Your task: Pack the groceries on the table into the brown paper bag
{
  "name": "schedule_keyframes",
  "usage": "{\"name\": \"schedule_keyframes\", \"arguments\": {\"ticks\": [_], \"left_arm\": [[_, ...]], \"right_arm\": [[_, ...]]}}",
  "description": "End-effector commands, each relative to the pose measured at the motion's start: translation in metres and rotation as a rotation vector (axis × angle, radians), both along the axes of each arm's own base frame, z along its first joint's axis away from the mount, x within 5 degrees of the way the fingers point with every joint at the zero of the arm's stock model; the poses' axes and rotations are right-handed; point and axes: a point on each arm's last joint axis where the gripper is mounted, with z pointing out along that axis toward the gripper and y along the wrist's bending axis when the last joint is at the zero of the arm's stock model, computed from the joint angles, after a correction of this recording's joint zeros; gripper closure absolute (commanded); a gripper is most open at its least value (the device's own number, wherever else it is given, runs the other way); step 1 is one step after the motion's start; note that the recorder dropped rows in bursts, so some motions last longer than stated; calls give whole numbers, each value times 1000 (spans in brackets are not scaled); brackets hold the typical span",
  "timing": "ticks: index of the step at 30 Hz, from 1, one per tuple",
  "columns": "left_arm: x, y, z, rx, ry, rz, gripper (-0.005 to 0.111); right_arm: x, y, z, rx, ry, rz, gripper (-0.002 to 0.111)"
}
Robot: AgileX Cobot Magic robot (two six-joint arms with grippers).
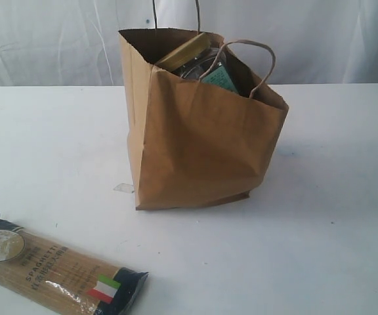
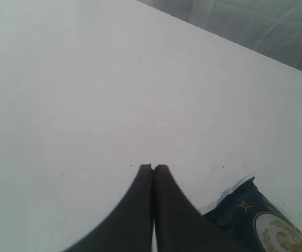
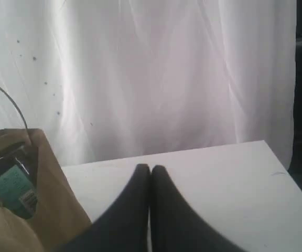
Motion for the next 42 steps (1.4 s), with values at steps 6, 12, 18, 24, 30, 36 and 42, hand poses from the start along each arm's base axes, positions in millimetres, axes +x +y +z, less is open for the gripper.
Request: {"name": "schedule_keyframes", "arguments": {"ticks": [6, 12, 18, 24, 30, 36, 42], "left_arm": [[0, 0, 0, 7, -3, 1, 107], [0, 0, 0, 7, -3, 1, 107], [0, 0, 0, 7, -3, 1, 107], [0, 0, 0, 7, -3, 1, 107], [0, 0, 0, 7, -3, 1, 107], [-1, 2, 1, 125, 22, -12, 107], [-1, 5, 4, 321, 67, -39, 107]], "right_arm": [[-34, -12, -26, -122, -58, -177, 108], [-30, -9, -54, -246, -121, -167, 108], [-11, -6, -115, -238, -106, -122, 108], [-10, -9, -165, -231, 191, -122, 108], [-11, -10, -169, -237, 245, -126, 108], [-11, -10, -169, -237, 243, -125, 108], [-11, -10, -169, -237, 243, -125, 108]]}}
